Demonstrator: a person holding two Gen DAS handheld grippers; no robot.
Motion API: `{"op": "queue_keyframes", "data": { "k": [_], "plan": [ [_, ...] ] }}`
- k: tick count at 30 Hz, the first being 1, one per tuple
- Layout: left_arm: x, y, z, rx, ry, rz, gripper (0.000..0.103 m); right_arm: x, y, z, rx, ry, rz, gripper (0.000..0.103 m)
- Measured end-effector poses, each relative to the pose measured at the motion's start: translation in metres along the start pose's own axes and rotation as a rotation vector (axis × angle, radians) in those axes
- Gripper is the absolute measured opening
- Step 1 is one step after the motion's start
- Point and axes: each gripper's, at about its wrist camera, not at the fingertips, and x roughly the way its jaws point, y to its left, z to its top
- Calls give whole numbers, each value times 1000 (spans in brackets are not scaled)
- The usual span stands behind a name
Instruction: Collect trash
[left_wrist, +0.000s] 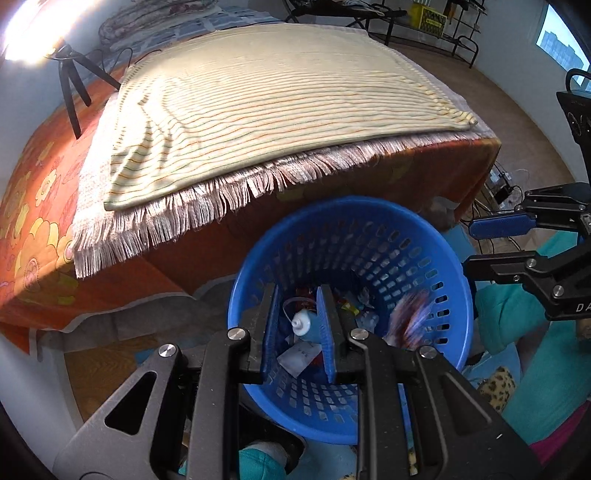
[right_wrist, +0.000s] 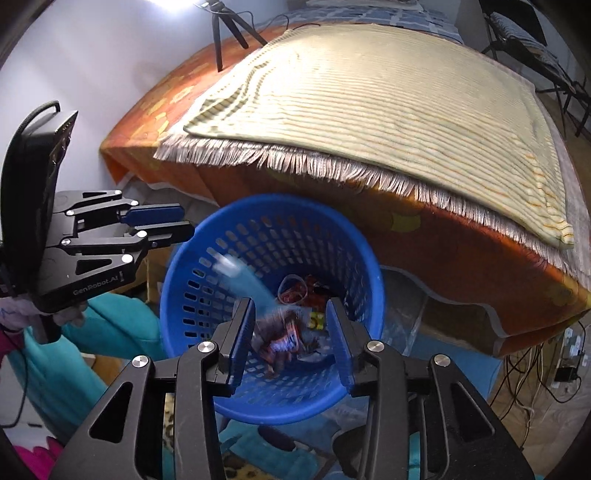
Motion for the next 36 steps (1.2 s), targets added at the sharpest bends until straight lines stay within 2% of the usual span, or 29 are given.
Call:
{"op": "queue_keyframes", "data": {
  "k": [2, 3, 4, 8, 11, 13, 21, 24, 28, 32, 36],
  "plan": [
    [0, 0, 0, -3, 3, 1, 32, 1, 0, -2, 1, 7, -5, 38],
    [0, 0, -1, -4, -2, 2, 43, 2, 0, -2, 1, 8, -8, 38],
    [-2, 0, -1, -4, -8, 4, 46, 2, -1, -2, 1, 10, -9, 39],
    [-4, 0, 2, -7, -15, 5, 46, 2, -2, -2, 0, 12, -25, 41],
    [-5, 1, 6, -15, -17, 9, 49, -1, -3, 1, -5, 0, -45, 47],
    [-8, 2, 9, -23, -27, 18, 60, -4, -3, 3, -10, -14, -61, 50],
    [-23, 9, 29, -73, -78, 17, 61, -27, -10, 21, -25, -87, -120, 53],
    [-36, 14, 43, -98, -118, 12, 61, -38, -13, 32, -34, -124, -146, 54],
    [-54, 17, 60, -118, -177, 5, 61, -57, -15, 47, -54, -193, -185, 62],
    [-72, 16, 78, -120, -239, 6, 61, -74, -16, 59, -68, -256, -216, 65],
    [-86, 18, 96, -125, -293, 14, 73, -87, -22, 72, -61, -299, -224, 65]
  ]
}}
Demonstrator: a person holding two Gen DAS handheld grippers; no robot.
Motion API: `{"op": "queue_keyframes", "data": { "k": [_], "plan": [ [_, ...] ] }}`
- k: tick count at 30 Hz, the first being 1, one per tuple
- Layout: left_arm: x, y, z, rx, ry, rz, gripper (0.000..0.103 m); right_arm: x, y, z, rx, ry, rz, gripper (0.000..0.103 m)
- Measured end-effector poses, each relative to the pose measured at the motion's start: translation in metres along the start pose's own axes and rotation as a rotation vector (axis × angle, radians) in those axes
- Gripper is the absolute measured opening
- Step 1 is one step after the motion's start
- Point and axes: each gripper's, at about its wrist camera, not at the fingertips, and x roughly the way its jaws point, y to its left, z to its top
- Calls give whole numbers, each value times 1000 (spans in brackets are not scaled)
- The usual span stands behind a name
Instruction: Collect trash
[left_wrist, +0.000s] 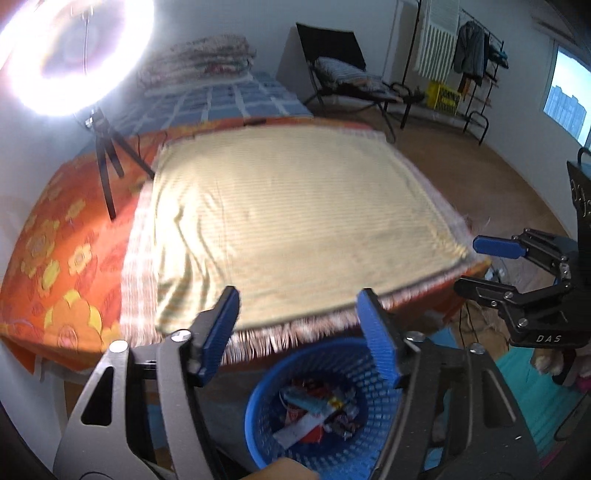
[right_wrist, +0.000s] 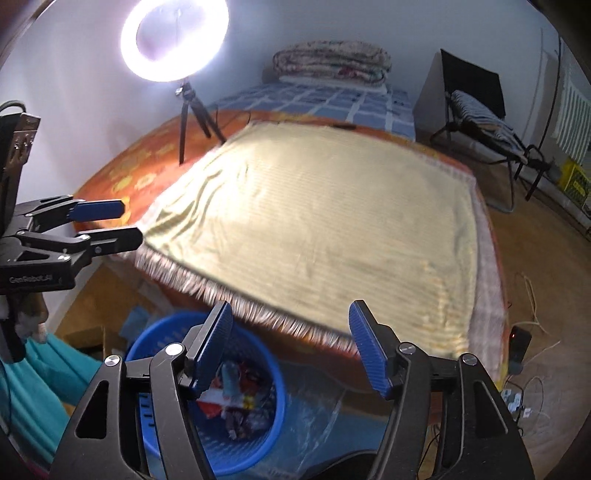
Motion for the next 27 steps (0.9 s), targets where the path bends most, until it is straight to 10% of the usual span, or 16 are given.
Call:
{"op": "queue_keyframes", "data": {
  "k": [27],
  "plan": [
    [26, -2, 52, -67, -91, 34, 99, 33, -59, 43, 151, -102, 10, 79]
  ]
}}
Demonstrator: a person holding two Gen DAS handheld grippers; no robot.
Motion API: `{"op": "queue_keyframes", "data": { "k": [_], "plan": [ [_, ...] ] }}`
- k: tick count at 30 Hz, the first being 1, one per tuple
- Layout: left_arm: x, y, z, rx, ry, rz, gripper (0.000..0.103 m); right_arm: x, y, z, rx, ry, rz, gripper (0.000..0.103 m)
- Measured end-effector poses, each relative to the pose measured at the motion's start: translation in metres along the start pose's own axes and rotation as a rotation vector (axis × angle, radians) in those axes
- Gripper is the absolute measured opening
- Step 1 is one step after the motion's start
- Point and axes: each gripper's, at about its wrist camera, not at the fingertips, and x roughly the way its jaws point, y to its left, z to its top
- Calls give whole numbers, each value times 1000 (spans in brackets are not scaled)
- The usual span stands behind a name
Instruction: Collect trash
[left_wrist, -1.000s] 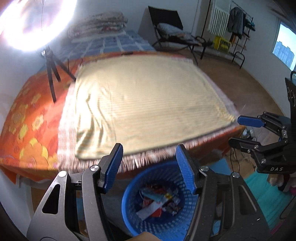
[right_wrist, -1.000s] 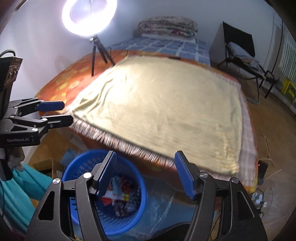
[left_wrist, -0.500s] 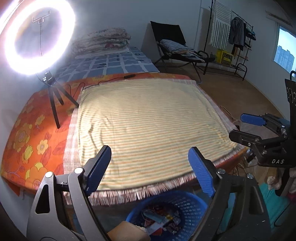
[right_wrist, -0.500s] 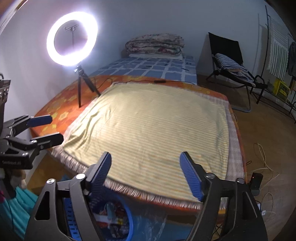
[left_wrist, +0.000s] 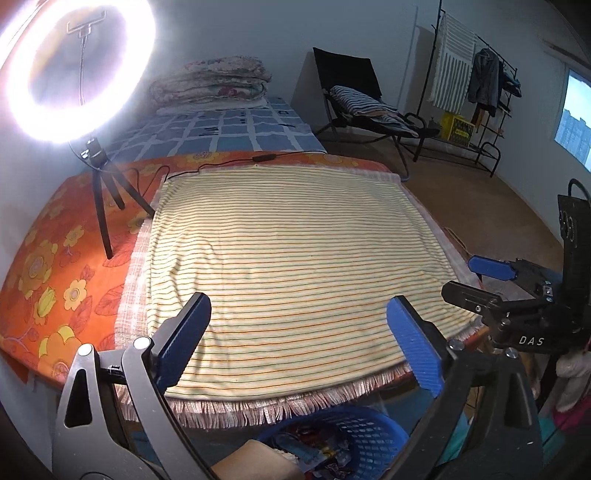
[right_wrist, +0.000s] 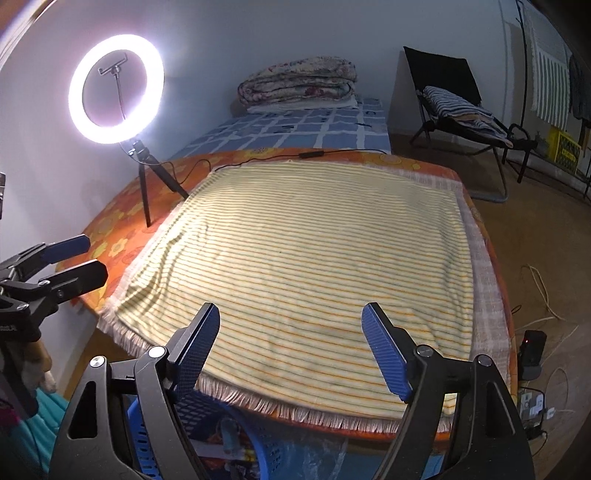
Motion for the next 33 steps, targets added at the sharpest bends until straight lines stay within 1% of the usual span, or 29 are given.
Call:
{"op": "queue_keyframes", "data": {
  "k": [6, 10, 19, 33],
  "plan": [
    [3, 2, -1, -15, 15, 11, 100, -1, -2, 1, 11, -7, -4, 79],
    [3, 1, -4, -7, 21, 10, 100, -2, 0, 0, -2, -10, -20, 79],
    [6, 1, -8, -7, 37, 20, 100, -1, -4, 0, 11, -7, -41, 79],
    [10, 3, -11, -8, 44, 23, 101, 0, -6, 0, 19, -2, -46, 79]
  ]
}}
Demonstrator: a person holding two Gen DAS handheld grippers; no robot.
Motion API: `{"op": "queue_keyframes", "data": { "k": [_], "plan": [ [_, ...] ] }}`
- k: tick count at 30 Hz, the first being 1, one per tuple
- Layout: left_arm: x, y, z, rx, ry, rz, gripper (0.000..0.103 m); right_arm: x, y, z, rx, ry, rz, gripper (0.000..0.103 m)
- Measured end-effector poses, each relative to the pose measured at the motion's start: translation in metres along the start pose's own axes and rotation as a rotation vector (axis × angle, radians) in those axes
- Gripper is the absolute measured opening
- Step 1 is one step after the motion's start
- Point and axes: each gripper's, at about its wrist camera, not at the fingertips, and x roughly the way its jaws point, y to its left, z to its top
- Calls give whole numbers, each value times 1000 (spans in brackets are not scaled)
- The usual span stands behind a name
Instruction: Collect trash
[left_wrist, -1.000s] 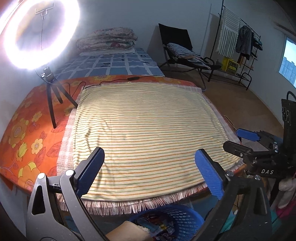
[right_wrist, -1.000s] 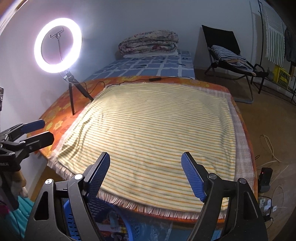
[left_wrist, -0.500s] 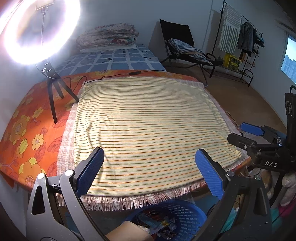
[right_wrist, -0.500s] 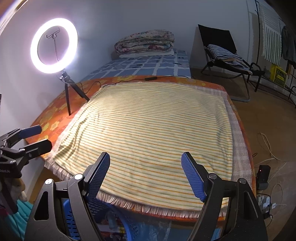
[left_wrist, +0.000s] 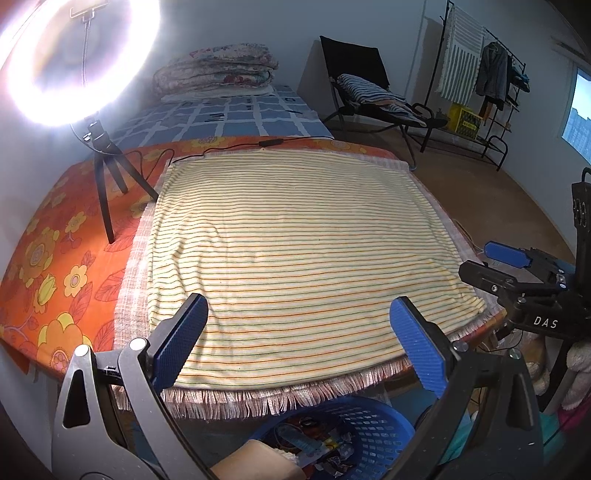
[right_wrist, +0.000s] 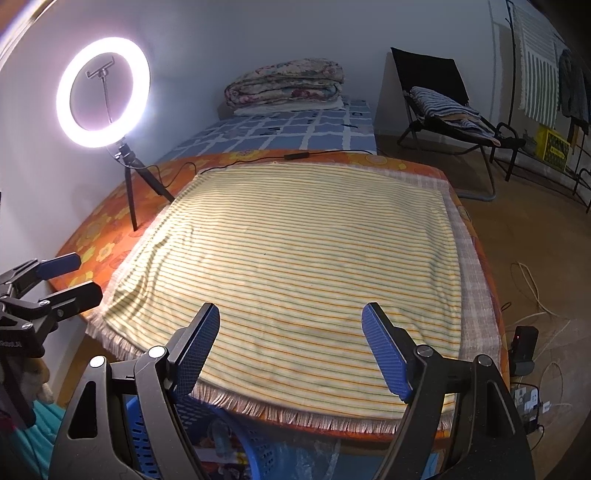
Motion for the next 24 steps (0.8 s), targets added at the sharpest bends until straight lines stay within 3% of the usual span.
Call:
{"op": "queue_keyframes", "data": {
  "k": [24],
  "plan": [
    [5, 2, -3, 6, 13, 9, 101, 0, -3, 0, 0, -1, -5, 79]
  ]
}}
